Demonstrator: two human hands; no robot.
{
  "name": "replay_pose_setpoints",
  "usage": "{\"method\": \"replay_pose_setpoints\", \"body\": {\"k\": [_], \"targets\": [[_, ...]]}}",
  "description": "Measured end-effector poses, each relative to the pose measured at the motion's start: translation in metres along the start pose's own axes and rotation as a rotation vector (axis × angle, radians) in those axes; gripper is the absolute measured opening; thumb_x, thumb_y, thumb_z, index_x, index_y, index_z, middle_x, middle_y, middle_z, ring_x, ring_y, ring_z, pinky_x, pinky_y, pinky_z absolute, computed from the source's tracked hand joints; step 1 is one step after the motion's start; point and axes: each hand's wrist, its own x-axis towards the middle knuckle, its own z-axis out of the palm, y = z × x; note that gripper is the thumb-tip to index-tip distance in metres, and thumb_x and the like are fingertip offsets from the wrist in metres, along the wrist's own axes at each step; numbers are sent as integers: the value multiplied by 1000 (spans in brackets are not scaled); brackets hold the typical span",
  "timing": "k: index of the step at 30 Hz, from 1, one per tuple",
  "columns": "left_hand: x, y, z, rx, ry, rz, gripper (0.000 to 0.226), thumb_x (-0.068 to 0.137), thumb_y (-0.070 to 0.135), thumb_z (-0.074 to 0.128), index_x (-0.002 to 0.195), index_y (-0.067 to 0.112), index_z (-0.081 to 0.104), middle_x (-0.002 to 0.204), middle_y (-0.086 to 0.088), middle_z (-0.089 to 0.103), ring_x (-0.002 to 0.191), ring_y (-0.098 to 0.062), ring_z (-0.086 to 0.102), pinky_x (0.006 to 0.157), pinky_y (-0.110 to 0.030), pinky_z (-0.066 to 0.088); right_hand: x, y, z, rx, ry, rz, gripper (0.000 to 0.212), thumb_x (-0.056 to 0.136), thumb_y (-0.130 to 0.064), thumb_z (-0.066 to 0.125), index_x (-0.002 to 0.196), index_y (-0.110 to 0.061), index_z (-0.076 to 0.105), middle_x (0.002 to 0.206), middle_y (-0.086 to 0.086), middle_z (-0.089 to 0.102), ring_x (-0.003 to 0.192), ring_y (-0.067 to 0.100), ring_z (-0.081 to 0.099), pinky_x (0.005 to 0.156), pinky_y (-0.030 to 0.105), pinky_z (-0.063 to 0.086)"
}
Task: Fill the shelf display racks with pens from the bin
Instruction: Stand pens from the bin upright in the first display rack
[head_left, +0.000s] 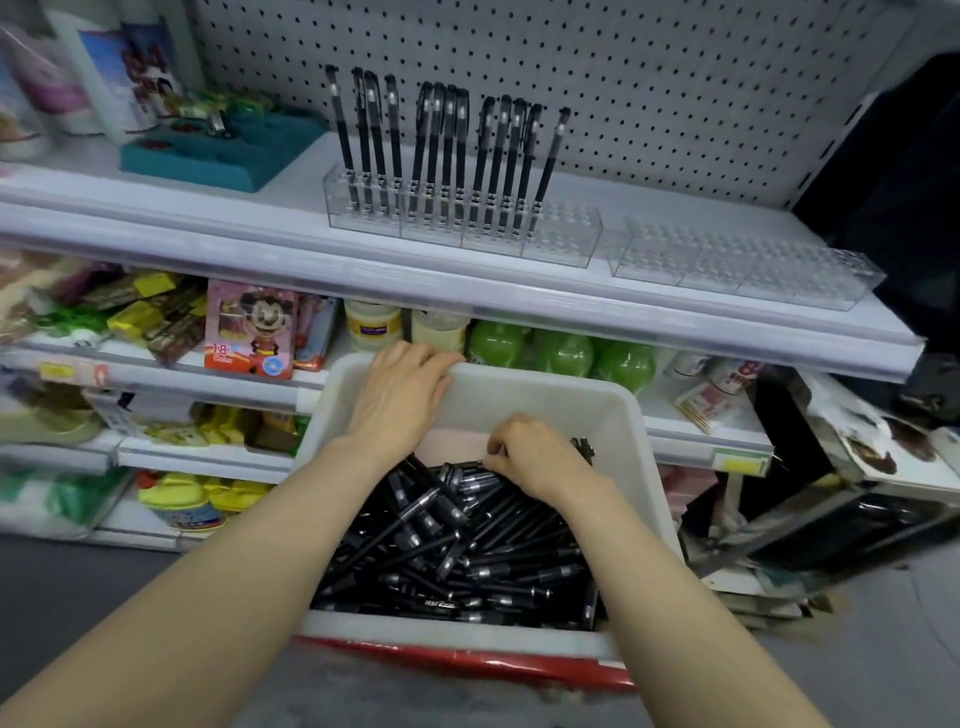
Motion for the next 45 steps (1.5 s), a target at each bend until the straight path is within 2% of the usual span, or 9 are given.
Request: {"method": "replay_pose_setpoints", "body": {"k": [9,17,22,25,28,32,35,39,45], "targets": [[1,2,-4,-25,-51,-19,34,97,19,54,130,19,60,107,-4,62,102,-26,50,93,-38,37,-2,1,-17,61,-155,11,21,90,-29,66,106,-15,67,107,3,66,100,22,59,85,32,48],[1,18,-21,-116,-42,180,35,99,36,44,118,19,69,108,2,64,106,-20,50,93,-34,44,-10,3,-65,229,83,-46,19,86,-28,72,104,-22,75,93,-5,71,85,10,59,73,20,40],[7,30,-28,-129,-112,168,27,100,37,46,115,24,65,98,7,66,93,-16,54,75,-26,36,-17,4,-102,761,309,-31,13,79,-12,80,89,-15,72,74,1,71,63,13,65,60,22,52],[17,37,-28,-234,-61,89,15,100,31,48,98,25,63,85,9,63,84,-19,58,68,-35,43,-13,1,-107,1190,441,25,35,74,1,80,95,-12,55,78,14,69,64,23,66,61,26,55],[31,44,-30,-308,-22,32,15,99,29,50,96,21,62,84,7,65,82,-20,60,70,-41,49,-8,-9,-104,1389,495,19,32,78,2,77,99,-9,56,77,10,69,66,19,65,68,26,56],[54,49,-39,-240,-1,65,18,99,30,50,103,20,65,94,2,68,90,-23,59,71,-34,40,-1,-13,-105,1314,559,-21,8,86,-3,70,92,-4,64,77,12,68,66,15,64,68,24,56],[75,48,-48,-167,49,68,31,101,32,45,126,22,61,116,5,61,108,-16,51,88,-28,40,6,-4,-129,1219,680,-6,2,89,-10,68,91,-11,66,83,11,70,73,16,67,71,28,58],[109,42,-61,-35,124,66,45,100,28,49,144,22,44,143,1,45,132,-17,37,107,-35,36,23,14,-180,1033,904,-6,3,93,-13,63,93,-12,66,84,9,71,72,16,67,68,30,59],[137,21,-52,199,51,67,52,99,31,50,148,20,37,149,-9,39,138,-29,32,117,-44,26,57,24,-223,797,1041,-3,8,96,-18,58,100,-14,64,86,2,70,77,15,68,65,23,58]]}}
